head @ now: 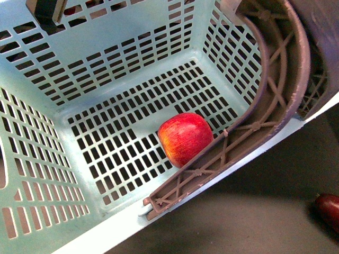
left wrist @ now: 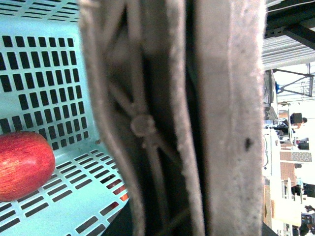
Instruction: Pick apple with right arm and hold basket with left
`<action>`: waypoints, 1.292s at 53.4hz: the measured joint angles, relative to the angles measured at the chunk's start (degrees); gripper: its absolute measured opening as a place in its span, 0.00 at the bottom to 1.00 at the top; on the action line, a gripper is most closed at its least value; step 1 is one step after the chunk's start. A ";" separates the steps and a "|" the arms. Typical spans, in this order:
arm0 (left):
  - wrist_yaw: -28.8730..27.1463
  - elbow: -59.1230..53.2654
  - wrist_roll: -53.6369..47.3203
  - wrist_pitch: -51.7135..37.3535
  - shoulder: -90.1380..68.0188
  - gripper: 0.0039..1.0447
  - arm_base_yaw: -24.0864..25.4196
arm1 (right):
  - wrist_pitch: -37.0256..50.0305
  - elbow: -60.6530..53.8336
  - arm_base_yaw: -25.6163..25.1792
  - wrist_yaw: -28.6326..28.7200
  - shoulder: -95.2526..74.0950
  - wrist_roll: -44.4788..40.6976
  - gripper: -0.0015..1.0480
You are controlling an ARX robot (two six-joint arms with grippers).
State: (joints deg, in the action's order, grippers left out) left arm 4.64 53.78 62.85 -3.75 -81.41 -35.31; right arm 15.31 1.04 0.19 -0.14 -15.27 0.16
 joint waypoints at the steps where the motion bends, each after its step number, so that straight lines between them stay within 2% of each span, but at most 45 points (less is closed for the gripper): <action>1: 0.00 0.00 0.00 0.00 0.00 0.14 0.00 | -0.37 0.00 0.00 0.00 0.35 0.00 0.02; 17: 0.00 0.00 0.00 0.00 0.00 0.14 0.00 | -5.27 0.00 0.00 0.00 5.22 0.00 0.02; 20: 0.00 0.00 0.00 0.00 0.00 0.14 -0.02 | -12.31 0.02 0.00 0.17 10.49 0.00 0.02; 23: 0.02 0.00 0.00 0.00 0.00 0.14 0.00 | -14.69 0.02 0.00 0.07 13.53 0.00 0.02; 39: 0.00 0.00 -0.04 0.00 -0.02 0.14 0.00 | -15.23 0.02 0.00 0.04 14.88 -0.02 0.03; 44: 0.00 0.00 0.00 0.00 -0.02 0.14 0.00 | -15.23 0.02 0.00 0.02 14.91 0.00 0.22; 51: 0.02 0.00 0.00 0.00 -0.02 0.14 0.00 | -15.23 0.02 0.00 0.02 14.91 0.00 0.46; 54: 0.02 0.00 0.00 0.00 -0.02 0.14 0.00 | -15.23 0.02 0.00 0.02 14.91 -0.02 0.52; 65: 0.04 0.00 0.02 0.00 -0.02 0.14 0.00 | -15.23 0.02 0.00 0.02 14.91 0.00 0.90; 67: 0.04 0.00 0.02 0.00 -0.02 0.14 0.00 | -15.23 0.02 0.00 0.02 14.91 0.00 0.93; 69: 0.00 0.00 0.00 0.00 -0.02 0.14 0.00 | -15.23 0.02 0.00 0.02 14.91 0.00 0.91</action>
State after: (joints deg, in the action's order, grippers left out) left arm 4.64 53.78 62.85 -3.75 -81.43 -35.31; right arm 0.08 1.06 0.19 -0.12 -0.36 0.16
